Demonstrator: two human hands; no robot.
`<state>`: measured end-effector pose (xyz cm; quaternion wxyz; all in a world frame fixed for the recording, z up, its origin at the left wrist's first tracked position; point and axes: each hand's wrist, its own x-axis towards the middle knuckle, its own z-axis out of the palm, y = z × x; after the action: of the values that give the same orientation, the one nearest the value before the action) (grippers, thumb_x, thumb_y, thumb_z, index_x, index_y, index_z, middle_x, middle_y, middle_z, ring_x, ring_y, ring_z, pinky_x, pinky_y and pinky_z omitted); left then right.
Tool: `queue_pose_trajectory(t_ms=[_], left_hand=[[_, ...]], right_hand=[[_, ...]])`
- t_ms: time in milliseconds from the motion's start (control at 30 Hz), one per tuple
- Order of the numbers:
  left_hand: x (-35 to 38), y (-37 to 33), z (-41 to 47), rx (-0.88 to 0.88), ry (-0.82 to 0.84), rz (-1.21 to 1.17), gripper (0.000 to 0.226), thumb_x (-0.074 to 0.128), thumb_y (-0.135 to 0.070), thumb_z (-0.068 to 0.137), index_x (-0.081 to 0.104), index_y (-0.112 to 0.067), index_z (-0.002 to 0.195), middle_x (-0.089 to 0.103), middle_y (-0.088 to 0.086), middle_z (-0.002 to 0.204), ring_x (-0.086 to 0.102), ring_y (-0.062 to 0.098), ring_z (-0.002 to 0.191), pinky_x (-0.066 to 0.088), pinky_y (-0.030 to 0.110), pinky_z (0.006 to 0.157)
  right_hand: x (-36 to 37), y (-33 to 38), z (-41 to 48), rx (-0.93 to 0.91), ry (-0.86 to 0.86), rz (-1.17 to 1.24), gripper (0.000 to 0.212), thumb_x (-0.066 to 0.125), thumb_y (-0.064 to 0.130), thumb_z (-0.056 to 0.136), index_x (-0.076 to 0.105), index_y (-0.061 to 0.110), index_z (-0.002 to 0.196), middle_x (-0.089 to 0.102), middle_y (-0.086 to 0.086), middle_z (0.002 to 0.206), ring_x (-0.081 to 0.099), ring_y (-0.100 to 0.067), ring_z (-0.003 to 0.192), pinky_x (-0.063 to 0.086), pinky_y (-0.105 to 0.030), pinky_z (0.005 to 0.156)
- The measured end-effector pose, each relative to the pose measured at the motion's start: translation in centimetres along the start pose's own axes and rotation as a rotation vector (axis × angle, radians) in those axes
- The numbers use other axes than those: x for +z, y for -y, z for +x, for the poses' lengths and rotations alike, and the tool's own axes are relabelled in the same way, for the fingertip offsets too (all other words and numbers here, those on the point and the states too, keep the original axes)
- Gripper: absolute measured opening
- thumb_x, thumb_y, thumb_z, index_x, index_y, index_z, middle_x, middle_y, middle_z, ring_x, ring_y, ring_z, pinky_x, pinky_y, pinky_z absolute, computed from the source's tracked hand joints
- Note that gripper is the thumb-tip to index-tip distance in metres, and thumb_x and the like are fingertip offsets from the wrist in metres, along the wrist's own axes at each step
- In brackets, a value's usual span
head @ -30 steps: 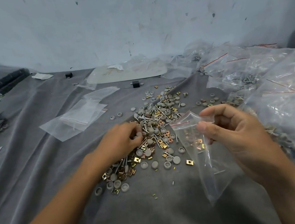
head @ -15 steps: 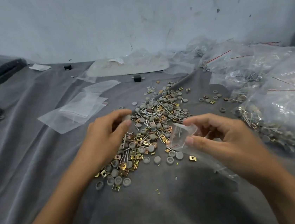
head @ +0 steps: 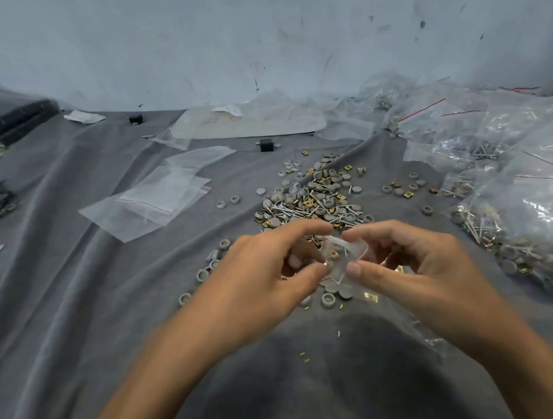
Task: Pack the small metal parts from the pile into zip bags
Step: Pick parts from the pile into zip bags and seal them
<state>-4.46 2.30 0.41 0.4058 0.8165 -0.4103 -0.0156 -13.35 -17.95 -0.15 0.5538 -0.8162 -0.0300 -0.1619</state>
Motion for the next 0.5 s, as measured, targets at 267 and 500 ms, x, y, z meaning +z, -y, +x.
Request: queue_pose_trajectory(t_ms=[267, 500], left_hand=[[1.2, 0.5, 0.5, -0.057, -0.091, -0.286, 0.04, 0.074, -0.037, 0.085, 0.06, -0.046, 0.121, 0.068, -0.015, 0.108, 0.07, 0.004, 0.08, 0.058, 0.029, 0.07], [1.3, 1.9, 0.4, -0.168, -0.098, 0.158, 0.007, 0.069, -0.032, 0.093, 0.07, -0.033, 0.1, 0.067, -0.018, 0.081, 0.06, -0.001, 0.075, 0.045, 0.024, 0.069]], right_hand=[[-0.1, 0.0, -0.1, -0.008, -0.005, 0.03, 0.03, 0.08, 0.038, 0.072, 0.077, 0.038, 0.102, 0.066, -0.006, 0.08, 0.056, -0.006, 0.065, 0.046, -0.018, 0.058], [-1.8, -0.4, 0.0, 0.023, -0.123, 0.087, 0.031, 0.081, 0.033, 0.074, 0.077, 0.034, 0.105, 0.072, -0.003, 0.085, 0.069, -0.028, 0.077, 0.059, -0.039, 0.075]])
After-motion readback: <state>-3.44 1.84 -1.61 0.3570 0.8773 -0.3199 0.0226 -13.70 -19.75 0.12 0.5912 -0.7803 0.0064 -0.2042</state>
